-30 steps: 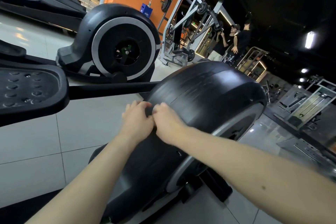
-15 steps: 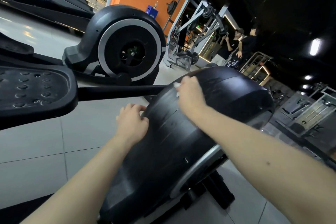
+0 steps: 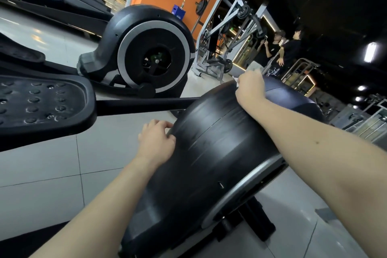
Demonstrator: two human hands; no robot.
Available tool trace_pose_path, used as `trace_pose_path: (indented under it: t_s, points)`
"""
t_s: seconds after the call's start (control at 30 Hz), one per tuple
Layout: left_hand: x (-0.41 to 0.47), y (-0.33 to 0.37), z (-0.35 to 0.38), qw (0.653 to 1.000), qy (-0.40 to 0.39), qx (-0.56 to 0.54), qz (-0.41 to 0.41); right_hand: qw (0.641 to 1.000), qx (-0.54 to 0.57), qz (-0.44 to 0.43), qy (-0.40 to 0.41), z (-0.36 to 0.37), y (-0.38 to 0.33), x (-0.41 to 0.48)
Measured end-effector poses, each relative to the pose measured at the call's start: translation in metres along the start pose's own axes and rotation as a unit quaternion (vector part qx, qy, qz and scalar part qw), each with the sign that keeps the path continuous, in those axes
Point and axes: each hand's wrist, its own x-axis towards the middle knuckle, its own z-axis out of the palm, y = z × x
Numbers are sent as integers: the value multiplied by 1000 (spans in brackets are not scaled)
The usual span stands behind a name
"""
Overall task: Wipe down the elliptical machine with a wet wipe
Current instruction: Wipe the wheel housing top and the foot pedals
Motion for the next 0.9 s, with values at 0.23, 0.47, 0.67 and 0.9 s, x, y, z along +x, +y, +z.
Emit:
trace_pose_path:
  t_s: [0.23, 0.47, 0.67, 0.9]
  points:
    - [-1, -15, -3, 999, -6, 18, -48, 997, -4, -76, -24, 5, -53, -17]
    - [-7, -24, -5, 996, -14, 49, -68, 982, 49, -169, -68, 18, -134, -65]
    - [-12, -50, -29, 992, -13, 91, -92, 940, 33, -288, -181, 58, -192, -144]
    - [-11, -60, -28, 990, -38, 92, -100, 983, 75, -156, -59, 17, -143, -79]
